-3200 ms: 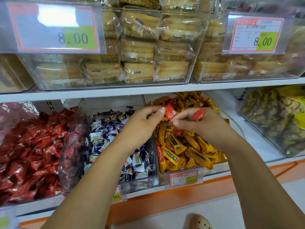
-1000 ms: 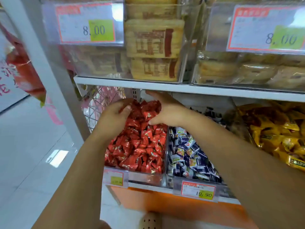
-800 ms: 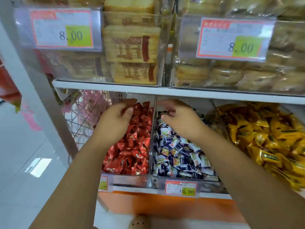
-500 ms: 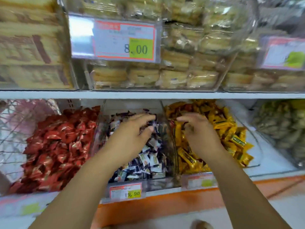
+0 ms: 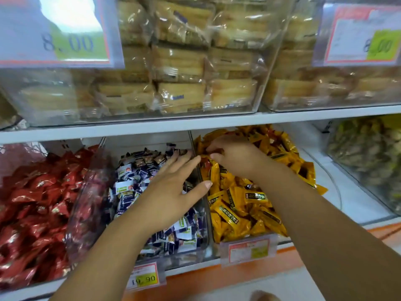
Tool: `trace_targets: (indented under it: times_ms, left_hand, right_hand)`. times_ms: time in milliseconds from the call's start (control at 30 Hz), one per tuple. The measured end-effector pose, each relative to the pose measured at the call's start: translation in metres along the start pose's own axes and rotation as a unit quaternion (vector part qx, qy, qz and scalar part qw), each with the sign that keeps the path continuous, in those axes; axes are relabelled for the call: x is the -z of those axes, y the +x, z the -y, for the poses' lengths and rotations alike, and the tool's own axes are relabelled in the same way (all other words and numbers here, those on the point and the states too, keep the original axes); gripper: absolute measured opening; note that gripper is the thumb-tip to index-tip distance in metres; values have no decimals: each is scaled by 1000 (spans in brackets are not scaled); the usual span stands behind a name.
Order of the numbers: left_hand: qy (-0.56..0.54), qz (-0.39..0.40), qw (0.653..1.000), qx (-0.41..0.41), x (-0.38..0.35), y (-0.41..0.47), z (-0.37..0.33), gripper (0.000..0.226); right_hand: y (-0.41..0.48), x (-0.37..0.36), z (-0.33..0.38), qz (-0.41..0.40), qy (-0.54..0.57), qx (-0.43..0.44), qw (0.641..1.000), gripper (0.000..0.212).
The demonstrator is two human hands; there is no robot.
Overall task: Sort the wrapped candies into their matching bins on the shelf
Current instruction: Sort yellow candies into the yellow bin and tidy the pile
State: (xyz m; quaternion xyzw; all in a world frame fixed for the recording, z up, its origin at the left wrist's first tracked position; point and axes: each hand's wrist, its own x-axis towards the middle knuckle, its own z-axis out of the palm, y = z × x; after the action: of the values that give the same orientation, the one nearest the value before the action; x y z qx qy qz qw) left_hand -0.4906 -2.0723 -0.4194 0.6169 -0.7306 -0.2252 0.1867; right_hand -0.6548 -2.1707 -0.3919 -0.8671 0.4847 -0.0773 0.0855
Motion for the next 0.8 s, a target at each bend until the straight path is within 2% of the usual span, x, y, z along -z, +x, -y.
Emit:
trace_targets:
  times_ms: [100, 167, 300, 467, 567, 633, 667, 800]
  left_hand:
    - [-6, 1, 1000, -5, -1, 2, 3, 73]
    - [-18, 3, 1000, -9, 0, 2, 6, 73]
    - [-49, 0, 999, -15, 4, 2, 10, 69]
    - [-62, -17, 998, -15, 3, 0, 11, 75]
    - [-117, -90, 989, 9, 1, -1, 8, 66]
    - [-186, -155, 970, 35, 1, -2, 3, 51]
    - [-234, -160, 957, 51, 3, -1, 0, 45]
    - [-489, -81, 862, 103, 7, 0, -7, 34]
  right_hand:
    - [24, 1, 8, 124, -106, -26, 986, 49]
    - [31, -3, 14, 136, -120, -41, 983, 44]
    - [29, -9, 7, 76, -69, -62, 993, 33]
    - [5, 10, 4, -21, 162, -89, 983, 44]
    - [-7, 14, 10, -78, 205, -67, 973, 38]
    - [-16, 11, 16, -95, 209, -52, 972, 36]
    - [-21, 8, 20, -92, 222, -42, 970, 35]
    - [-30, -11, 38, -80, 317, 14, 945, 40]
